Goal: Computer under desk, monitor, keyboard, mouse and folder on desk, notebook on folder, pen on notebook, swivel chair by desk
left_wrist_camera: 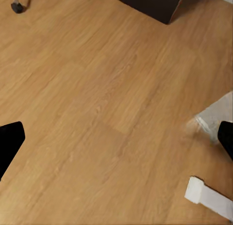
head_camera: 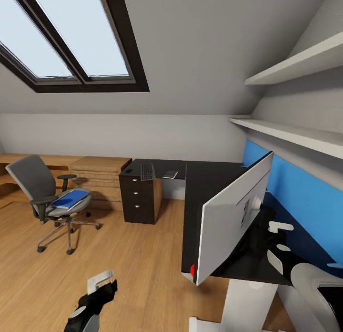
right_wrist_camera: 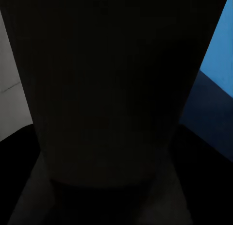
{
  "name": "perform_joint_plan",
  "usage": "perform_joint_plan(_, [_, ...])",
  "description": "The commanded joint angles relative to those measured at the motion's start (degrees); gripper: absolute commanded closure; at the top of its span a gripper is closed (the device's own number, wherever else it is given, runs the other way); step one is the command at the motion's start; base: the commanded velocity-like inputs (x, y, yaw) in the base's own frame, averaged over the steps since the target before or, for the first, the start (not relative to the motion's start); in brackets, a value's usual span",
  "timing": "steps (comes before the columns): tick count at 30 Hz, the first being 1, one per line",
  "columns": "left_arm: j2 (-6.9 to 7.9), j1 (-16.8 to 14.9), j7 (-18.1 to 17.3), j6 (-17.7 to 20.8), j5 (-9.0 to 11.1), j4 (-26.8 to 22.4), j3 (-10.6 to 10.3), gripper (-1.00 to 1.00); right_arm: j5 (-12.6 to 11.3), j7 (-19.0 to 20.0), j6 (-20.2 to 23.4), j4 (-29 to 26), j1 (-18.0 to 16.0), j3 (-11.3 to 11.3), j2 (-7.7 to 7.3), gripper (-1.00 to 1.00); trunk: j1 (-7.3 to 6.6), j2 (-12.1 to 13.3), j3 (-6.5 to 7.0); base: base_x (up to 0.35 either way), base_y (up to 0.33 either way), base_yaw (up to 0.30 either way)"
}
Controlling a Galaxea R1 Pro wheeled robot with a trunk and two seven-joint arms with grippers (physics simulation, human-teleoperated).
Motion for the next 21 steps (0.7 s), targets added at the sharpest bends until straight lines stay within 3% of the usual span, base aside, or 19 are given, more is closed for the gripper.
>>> perform_joint_plan(1, [0.13, 0.0, 0.7, 2.2, 0.6, -2.0, 0.9, -1.00, -0.5, -0.2, -0.2, 0.0, -0.1, 1.3, -0.02, 1.00, 0.01, 0.0, -0.09, 0.000, -0.002, 0.000])
perform_joint_plan(2, [-0.41, 0.0, 1.6, 9.6, 2.3, -21.3, 9.1, -1.00, -0.5, -0.2, -0.1, 0.0, -0.1, 1.1, -0.08, 1.00, 0.01, 0.0, -0.09, 0.000, 0.000, 0.000])
perform_joint_plan(5, [-0.30, 0.0, 1.7, 10.6, 2.8, -21.9, 9.4, -1.00, -0.5, -0.2, 0.0, 0.0, -0.1, 1.1, -0.15, 1.00, 0.01, 0.0, -0.09, 0.000, 0.000, 0.000])
perform_joint_plan(9, [-0.13, 0.3, 1.7, 14.5, 2.7, -22.1, 9.5, -1.00, -0.5, -0.1, -0.1, 0.0, -0.1, 1.1, -0.24, 1.00, 0.01, 0.0, -0.09, 0.096, -0.074, 0.000])
perform_joint_plan(21, [-0.13, 0.4, 1.7, 15.2, 2.3, -21.8, 9.5, -1.00, -0.5, -0.2, -0.1, -0.1, -0.1, 1.0, -0.25, 1.00, 0.01, 0.0, -0.09, 0.228, -0.223, 0.000])
